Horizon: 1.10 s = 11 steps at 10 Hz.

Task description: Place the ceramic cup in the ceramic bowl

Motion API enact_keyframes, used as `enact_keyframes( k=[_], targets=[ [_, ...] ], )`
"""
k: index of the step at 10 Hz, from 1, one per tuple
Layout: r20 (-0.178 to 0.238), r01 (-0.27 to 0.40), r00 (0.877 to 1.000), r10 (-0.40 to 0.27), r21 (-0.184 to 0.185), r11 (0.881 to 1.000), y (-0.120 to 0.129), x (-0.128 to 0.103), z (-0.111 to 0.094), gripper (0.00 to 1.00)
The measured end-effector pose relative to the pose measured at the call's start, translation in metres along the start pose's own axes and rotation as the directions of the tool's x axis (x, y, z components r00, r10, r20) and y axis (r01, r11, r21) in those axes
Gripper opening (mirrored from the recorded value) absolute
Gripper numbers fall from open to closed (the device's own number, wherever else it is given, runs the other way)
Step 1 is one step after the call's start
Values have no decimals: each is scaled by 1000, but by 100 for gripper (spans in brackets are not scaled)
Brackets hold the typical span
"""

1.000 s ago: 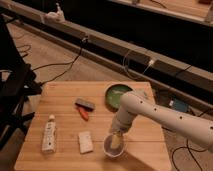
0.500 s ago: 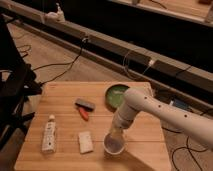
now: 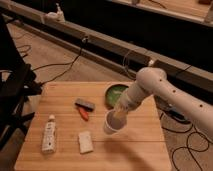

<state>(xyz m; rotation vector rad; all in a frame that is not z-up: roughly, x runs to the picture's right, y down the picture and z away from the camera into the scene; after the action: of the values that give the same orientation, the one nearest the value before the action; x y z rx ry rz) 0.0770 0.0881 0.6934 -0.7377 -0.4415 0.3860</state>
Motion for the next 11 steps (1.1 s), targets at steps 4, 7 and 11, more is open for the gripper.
enact_keyframes(
  k=[4, 7, 11],
  targets=[
    [24, -20, 1000, 18, 113, 993, -47, -17, -46, 0],
    [22, -20, 1000, 17, 111, 994, -47, -16, -45, 0],
    [-19, -84, 996, 89, 181, 980, -106, 0, -57, 0]
  ],
)
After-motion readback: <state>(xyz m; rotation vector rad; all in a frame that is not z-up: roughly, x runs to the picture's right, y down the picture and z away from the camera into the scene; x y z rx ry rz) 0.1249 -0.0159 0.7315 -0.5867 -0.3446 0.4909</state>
